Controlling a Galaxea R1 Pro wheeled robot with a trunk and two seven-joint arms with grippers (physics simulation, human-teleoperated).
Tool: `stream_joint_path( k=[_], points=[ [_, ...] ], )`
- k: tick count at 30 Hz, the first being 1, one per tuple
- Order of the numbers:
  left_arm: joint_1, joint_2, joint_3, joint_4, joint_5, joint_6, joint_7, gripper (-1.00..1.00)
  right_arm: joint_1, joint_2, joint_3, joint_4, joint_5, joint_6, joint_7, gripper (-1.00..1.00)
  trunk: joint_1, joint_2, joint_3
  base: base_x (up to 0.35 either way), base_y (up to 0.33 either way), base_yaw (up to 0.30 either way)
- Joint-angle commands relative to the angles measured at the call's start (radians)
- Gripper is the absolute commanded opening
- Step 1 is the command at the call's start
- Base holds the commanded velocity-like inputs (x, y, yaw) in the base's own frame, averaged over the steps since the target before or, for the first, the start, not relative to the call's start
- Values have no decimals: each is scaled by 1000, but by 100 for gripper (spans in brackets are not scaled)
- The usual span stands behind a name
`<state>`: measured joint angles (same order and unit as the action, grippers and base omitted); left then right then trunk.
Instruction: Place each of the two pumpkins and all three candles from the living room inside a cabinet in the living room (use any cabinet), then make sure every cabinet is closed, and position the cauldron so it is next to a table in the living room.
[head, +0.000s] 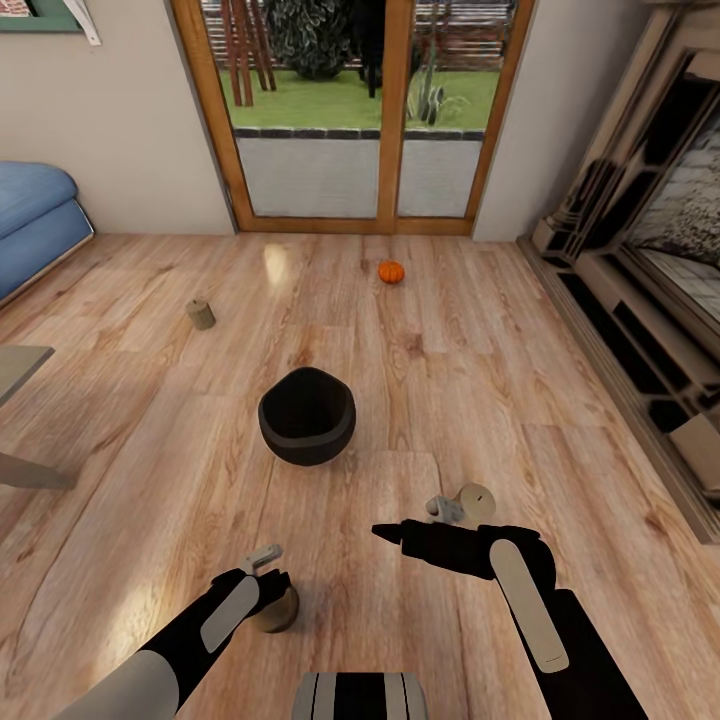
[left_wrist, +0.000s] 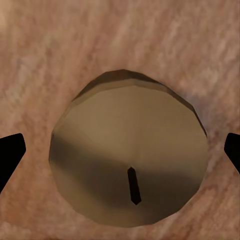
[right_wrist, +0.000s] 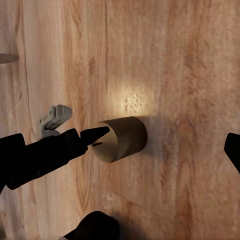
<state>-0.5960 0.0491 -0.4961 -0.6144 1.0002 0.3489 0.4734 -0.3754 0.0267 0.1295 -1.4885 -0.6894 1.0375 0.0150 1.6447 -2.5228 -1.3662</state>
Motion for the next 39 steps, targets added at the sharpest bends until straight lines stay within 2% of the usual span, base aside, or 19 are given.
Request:
stream_joint_path(
  k=[1, 21, 28, 34, 39],
  points=[
    [-1, 2, -7, -2, 8, 1, 8, 100, 0, 1, -1, -1, 2, 4, 2, 100, 0, 0, -1, 1, 1, 0],
    [-1, 2, -7, -6, 8, 1, 8, 100, 0, -1, -1, -2, 2, 4, 2, 100, 0, 0, -1, 0, 0, 0],
    [-1, 2, -7, -6, 8, 1, 8, 100, 0, -1, -1, -2, 1, 4, 2, 100, 3, -2, -28, 0, 0, 0],
    [-1, 1, -7, -6, 8, 1, 8, 100, 0, -1, -2, -2, 1, 4, 2, 100, 3, -2, -28, 0, 0, 0],
    [-1, 1, -7, -7, 8, 1, 8, 100, 0, -1, -2, -3, 1, 4, 2, 100, 5, -3, -43, 0, 0, 0]
  ],
)
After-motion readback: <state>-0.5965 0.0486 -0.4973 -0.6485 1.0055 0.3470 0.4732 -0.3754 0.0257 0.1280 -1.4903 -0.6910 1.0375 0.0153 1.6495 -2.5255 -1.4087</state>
